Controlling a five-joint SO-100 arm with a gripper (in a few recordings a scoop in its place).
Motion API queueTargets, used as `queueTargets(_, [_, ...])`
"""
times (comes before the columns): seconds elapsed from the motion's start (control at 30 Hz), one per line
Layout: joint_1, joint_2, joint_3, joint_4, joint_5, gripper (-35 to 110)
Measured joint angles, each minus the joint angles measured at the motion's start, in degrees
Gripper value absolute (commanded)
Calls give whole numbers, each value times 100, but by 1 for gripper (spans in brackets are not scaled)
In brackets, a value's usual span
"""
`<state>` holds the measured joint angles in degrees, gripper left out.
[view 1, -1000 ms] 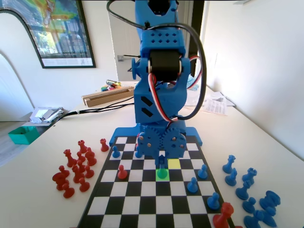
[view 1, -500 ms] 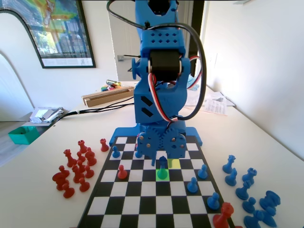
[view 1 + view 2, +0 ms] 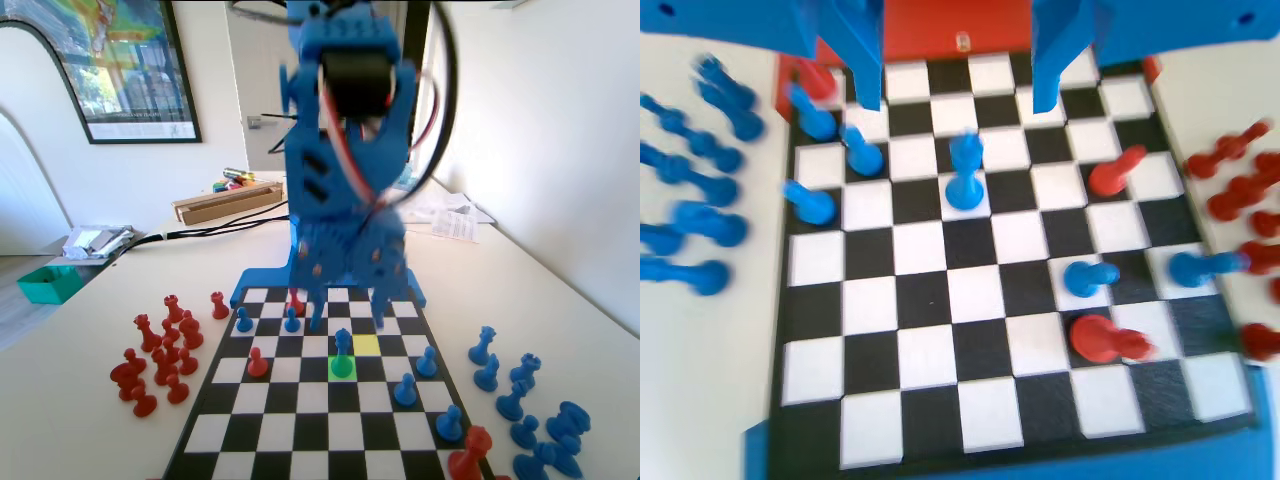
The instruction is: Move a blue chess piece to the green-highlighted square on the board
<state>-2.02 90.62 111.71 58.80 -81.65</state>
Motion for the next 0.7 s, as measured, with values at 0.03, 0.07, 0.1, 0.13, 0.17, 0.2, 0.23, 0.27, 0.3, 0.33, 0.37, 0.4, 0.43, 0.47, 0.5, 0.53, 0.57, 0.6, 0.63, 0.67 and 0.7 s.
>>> queueTargets(0.03, [0, 193, -44, 176, 0, 20])
queueTargets(0.07, [9, 387, -70, 325, -26, 20])
queueTargets(0.1, [18, 589, -114, 492, -79, 20])
queueTargets(0.13, [26, 800, -149, 668, -123, 20])
queueTargets(0.17, [26, 1028, -158, 853, -167, 20])
queueTargets(0.2, [18, 1257, -167, 1063, -185, 20])
queueTargets(0.23, [0, 1494, -167, 1222, -237, 20])
queueTargets(0.27, [-35, 1740, -167, 1354, -299, 19])
queueTargets(0.3, [-53, 1995, -167, 1468, -343, 19])
queueTargets(0.33, [-79, 2259, -167, 1608, -378, 18])
queueTargets(0.37, [-88, 2522, -158, 1749, -431, 16])
queueTargets(0.4, [-97, 2786, -158, 1872, -501, 16])
queueTargets(0.43, [-97, 3059, -132, 2013, -571, 15])
queueTargets(0.47, [-114, 3349, -62, 2171, -633, 15])
queueTargets(0.5, [-167, 3586, -26, 2294, -694, 14])
queueTargets(0.53, [-220, 3841, 35, 2417, -738, 14])
queueTargets(0.57, [-281, 4104, 79, 2593, -800, 13])
queueTargets(0.6, [-325, 4333, 88, 2733, -844, 12])
queueTargets(0.63, [-352, 4553, 97, 2865, -905, 11])
queueTargets(0.67, [-352, 4746, 97, 2988, -949, 10])
queueTargets(0.7, [-343, 4931, 97, 3103, -1011, 10])
